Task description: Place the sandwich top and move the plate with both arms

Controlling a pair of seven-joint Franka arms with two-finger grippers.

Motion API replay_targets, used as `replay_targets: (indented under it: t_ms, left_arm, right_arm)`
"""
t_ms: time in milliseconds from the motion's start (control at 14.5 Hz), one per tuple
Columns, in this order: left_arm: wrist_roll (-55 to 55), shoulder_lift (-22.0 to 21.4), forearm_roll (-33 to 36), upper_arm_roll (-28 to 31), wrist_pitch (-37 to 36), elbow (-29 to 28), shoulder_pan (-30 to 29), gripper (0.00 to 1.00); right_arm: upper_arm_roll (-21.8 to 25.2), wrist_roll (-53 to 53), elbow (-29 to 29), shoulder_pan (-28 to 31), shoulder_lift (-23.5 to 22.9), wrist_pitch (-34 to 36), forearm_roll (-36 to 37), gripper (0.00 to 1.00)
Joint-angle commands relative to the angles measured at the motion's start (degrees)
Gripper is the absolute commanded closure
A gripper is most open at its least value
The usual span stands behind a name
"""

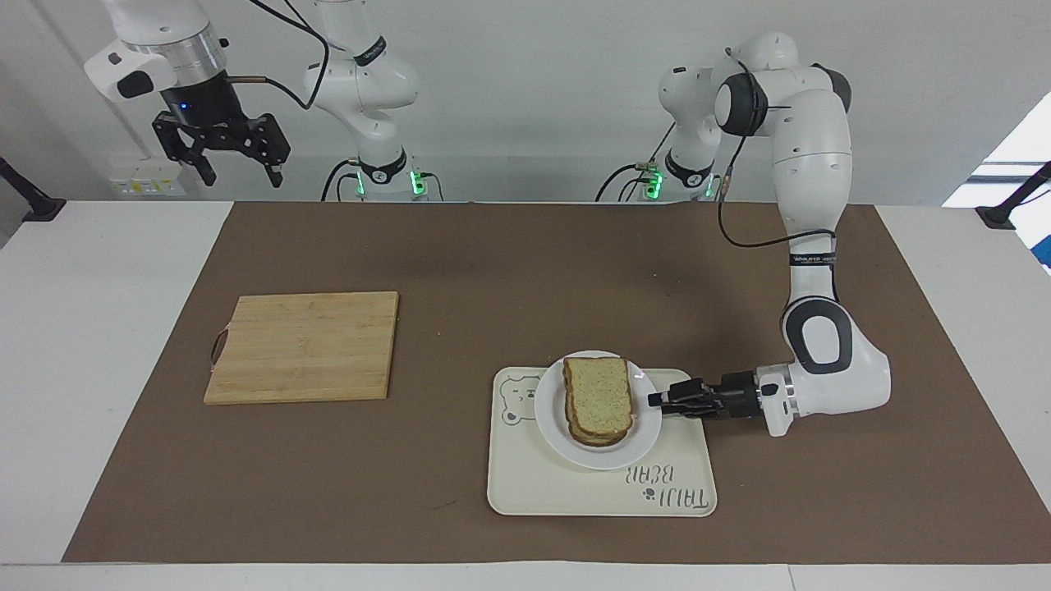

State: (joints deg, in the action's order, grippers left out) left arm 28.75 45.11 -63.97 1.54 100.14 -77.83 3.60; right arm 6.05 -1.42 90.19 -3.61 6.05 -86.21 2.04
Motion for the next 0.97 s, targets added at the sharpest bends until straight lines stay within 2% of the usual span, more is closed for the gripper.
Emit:
replay_targets:
  t_ms: [0,207,484,899]
  left_arm:
    - [-1.24,-3.79,2.43,-0.22,-2.58,-0.30,-1.39,0.00]
    - [-2.47,-10.81,8.05,-0.04,-1.18,-4.43,-1.05,0.00]
    - [-9.41,-17.50,18.07,-0.04,-1.88,-4.61,-1.57,0.00]
    - [-18.28,-26.11,38.70,1.10,-2.05,-5.05,-1.66,0.00]
  right_arm:
    - [-0.25,-0.60,1.30,0.18,1.25,-0.10,0.24,0.00]
    - [-0.25,-0.60,1.30,0.18,1.25,-0.10,0.24,0.00]
    - [-0.25,-0.60,1.30,0.18,1.25,-0.18,0.24,0.00]
    - [-0.25,-0.60,1.30,0.18,1.25,-0.18,0.24,0.00]
